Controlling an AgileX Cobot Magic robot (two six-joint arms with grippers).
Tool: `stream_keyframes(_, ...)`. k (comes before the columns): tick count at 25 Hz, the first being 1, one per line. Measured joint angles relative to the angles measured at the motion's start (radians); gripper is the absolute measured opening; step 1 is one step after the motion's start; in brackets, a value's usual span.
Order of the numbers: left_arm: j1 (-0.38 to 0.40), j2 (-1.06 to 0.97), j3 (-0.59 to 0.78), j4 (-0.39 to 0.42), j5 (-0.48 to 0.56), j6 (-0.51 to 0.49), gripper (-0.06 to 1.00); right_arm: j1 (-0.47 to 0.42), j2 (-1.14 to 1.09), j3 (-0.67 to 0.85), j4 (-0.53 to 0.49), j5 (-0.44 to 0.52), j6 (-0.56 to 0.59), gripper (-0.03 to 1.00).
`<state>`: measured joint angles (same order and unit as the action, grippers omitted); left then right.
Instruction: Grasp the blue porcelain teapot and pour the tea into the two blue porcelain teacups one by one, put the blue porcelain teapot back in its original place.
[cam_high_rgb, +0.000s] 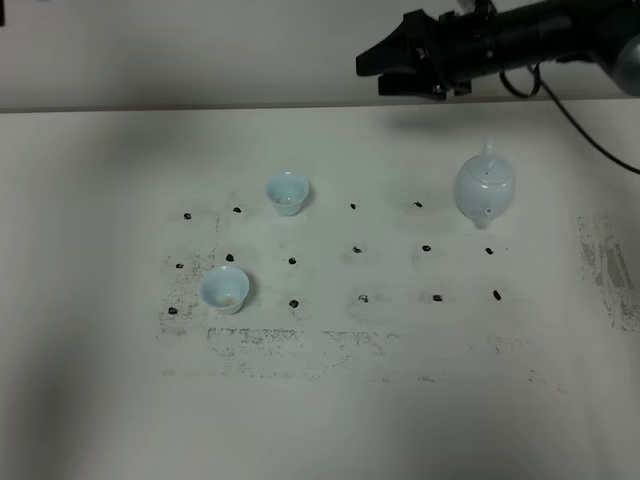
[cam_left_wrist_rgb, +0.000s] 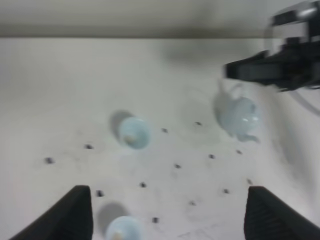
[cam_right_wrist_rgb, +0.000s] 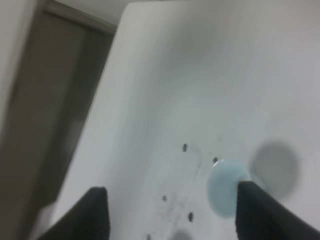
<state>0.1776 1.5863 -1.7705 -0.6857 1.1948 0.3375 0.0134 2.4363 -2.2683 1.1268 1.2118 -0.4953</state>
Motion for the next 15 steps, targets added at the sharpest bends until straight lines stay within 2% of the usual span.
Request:
stream_keyframes(2, 0.000, -0.064, 0.012, 0.039, 0.000, -0.023, 0.64, 0.000, -0.032, -0.020, -0.061, 0.001, 0.009, 0.57)
stream_keyframes(6, 0.001, -0.204, 0.083, 0.066, 0.001, -0.041, 0.64, 0.000, -0.077, -0.024, -0.154, 0.004, 0.012, 0.57)
stream_keyframes(10, 0.001, -0.372, 0.262, 0.093, -0.004, -0.038, 0.64, -0.004, -0.105, -0.024, -0.214, 0.005, 0.014, 0.57)
stream_keyframes(15, -0.014, -0.610, 0.522, 0.199, -0.129, -0.036, 0.64, -0.021, -0.134, -0.024, -0.216, 0.006, 0.016, 0.57)
